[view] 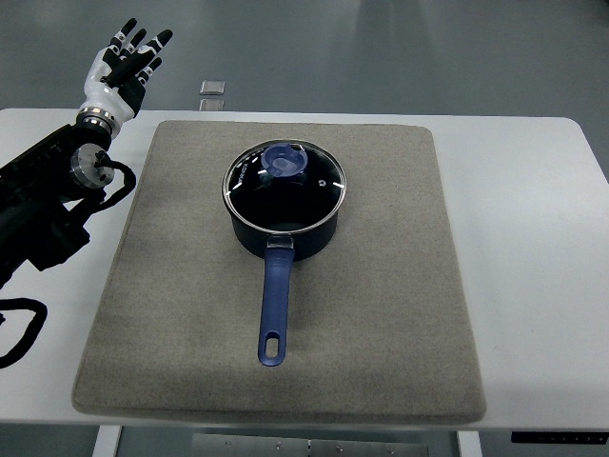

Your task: Open pot lid and place left with left hand

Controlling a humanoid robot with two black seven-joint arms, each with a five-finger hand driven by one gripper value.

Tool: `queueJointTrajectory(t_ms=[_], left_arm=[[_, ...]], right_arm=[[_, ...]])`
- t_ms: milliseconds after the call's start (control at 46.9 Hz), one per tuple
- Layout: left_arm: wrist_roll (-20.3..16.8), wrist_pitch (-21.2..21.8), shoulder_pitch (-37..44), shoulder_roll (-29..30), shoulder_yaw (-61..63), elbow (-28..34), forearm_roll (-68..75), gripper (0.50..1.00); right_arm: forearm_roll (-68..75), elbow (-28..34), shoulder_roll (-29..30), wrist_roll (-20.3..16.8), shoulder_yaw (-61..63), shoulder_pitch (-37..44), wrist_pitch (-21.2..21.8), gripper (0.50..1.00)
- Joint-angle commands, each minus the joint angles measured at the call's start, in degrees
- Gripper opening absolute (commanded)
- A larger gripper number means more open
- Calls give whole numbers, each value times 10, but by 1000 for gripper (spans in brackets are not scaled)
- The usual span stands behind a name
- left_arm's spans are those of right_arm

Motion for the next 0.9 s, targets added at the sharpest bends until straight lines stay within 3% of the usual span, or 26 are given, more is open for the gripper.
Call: queueJointTrajectory(t_ms=[0, 875], left_arm=[[-1, 2, 1, 0, 0, 0, 0, 986], [-4, -1, -1, 8, 3, -14, 3, 986]], right_arm=[[0, 0, 0, 0, 0, 0, 0, 917], [0, 0, 0, 0, 0, 0, 0, 917]])
